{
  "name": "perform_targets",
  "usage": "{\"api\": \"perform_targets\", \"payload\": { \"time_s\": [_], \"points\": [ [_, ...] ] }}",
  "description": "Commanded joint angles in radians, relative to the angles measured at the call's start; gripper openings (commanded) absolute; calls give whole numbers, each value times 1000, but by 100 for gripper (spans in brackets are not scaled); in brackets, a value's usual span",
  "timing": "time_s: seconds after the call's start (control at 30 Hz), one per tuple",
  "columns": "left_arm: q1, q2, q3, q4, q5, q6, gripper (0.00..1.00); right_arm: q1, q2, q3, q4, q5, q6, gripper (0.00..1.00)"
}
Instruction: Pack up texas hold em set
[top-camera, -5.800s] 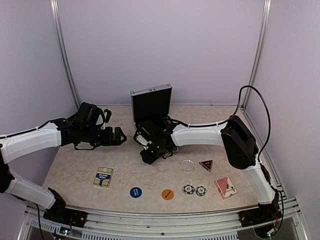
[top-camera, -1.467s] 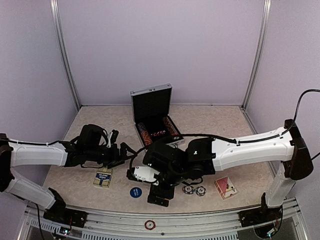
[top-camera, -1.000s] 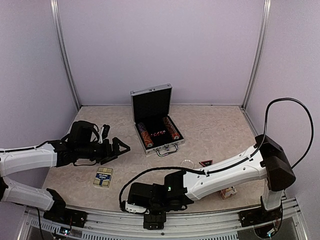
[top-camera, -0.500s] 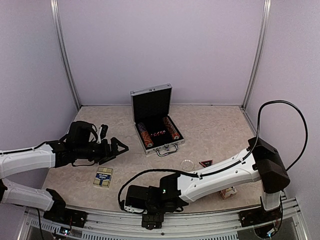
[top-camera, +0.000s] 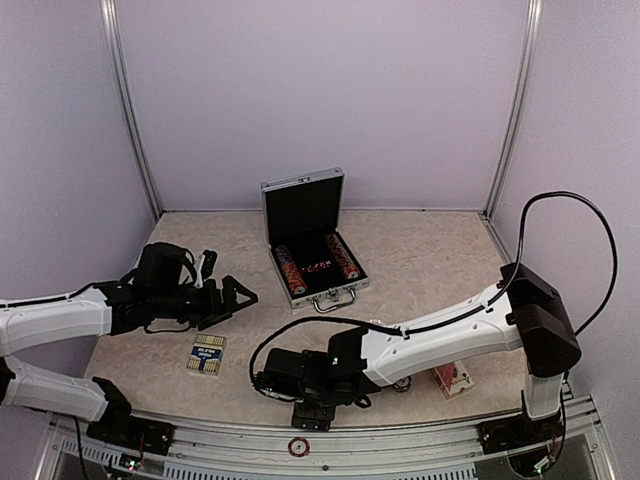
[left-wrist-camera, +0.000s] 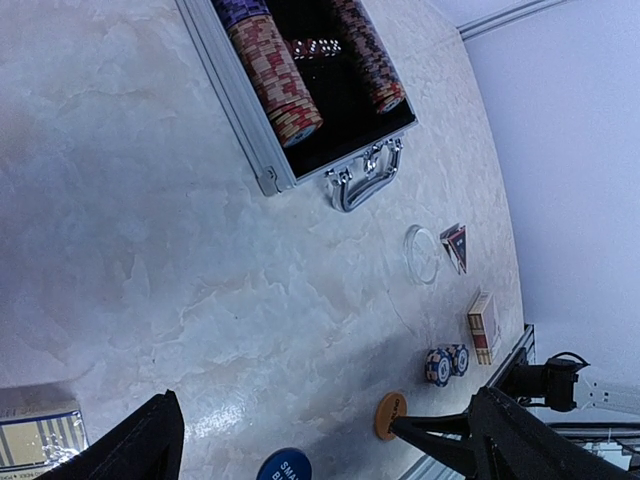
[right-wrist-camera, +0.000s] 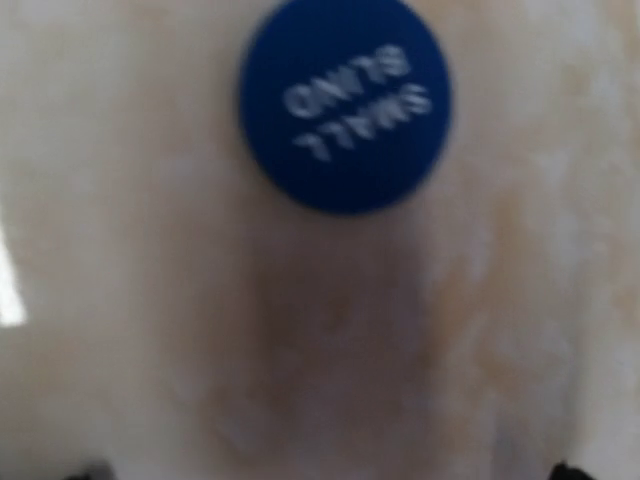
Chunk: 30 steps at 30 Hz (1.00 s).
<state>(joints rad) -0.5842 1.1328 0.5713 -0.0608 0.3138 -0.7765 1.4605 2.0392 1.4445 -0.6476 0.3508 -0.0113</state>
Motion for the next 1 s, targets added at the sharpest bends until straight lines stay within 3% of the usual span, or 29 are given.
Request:
{"api": "perform_targets", "payload": {
  "time_s": [0.0,0.3,0.97],
  "points": [
    [-16,-11,-11,-3,-9,8,99,-9,-59,11,-46,32,-15,100],
    [-28,-18,-13,-21,-25,17,99,24,-206,-73,59,-269,-73,100],
    [-39,-16,-27,-13,-37,15,99,82,3,-2,45,-285,-131,100]
  ]
}}
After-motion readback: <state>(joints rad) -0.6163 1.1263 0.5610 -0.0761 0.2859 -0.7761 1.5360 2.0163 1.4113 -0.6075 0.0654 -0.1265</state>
